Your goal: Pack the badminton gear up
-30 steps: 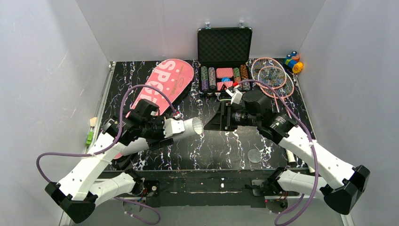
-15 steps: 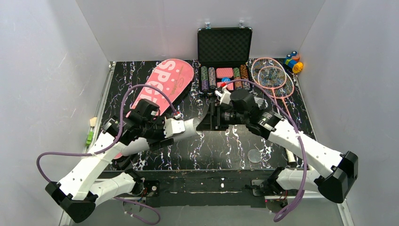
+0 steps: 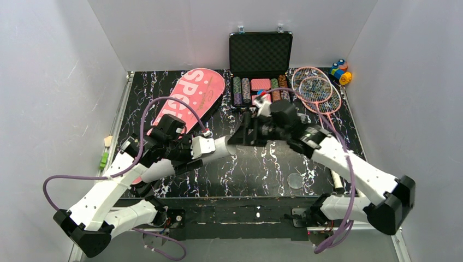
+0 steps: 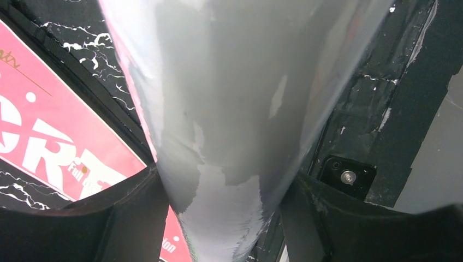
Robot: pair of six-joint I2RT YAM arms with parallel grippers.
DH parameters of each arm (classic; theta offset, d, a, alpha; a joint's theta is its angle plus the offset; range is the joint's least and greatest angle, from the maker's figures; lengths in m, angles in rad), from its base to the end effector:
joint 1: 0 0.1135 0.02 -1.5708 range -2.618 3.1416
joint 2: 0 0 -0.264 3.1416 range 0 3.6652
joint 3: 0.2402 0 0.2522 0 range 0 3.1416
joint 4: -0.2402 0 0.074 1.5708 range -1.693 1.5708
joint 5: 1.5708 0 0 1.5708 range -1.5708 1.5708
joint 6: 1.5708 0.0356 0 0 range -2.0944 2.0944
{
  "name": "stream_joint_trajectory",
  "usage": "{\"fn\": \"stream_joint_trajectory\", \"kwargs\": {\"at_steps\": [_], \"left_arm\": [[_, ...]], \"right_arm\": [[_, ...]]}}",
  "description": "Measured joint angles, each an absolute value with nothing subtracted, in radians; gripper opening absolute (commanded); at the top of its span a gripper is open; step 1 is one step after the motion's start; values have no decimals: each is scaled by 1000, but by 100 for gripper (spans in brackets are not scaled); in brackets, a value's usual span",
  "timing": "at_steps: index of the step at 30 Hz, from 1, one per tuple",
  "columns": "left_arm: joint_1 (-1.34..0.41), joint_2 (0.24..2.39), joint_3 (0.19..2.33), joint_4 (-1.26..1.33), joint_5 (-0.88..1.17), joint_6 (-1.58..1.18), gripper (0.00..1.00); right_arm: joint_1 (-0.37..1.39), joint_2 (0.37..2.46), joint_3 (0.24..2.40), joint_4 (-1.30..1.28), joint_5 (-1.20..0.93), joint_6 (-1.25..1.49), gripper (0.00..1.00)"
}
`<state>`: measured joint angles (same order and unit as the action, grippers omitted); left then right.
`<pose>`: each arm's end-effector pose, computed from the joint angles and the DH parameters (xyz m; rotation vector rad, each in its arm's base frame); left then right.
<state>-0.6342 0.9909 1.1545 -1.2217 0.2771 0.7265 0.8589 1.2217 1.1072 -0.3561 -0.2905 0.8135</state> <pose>0.1234 -0.1029 0.3391 1.7088 1.9606 -0.3306 0.1728 0.2158 0.3442 -0.2574 2.2852 1.2669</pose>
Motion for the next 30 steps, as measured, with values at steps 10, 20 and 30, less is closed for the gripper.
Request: {"fn": "stream_joint_trajectory", "kwargs": {"at_steps": [10,20,30], "left_arm": [[-634,989,1155,-1210,274,723,25],[-634,989,1152,-1203,270,733,25],[-634,989,1144,-1204,261,743,25]], "right_arm": [[404,1007,1174,-422,-315,795,83],[44,1234,957,-431,-107,831,73],[-6,1507,1044,-385,-16,879,66]]}}
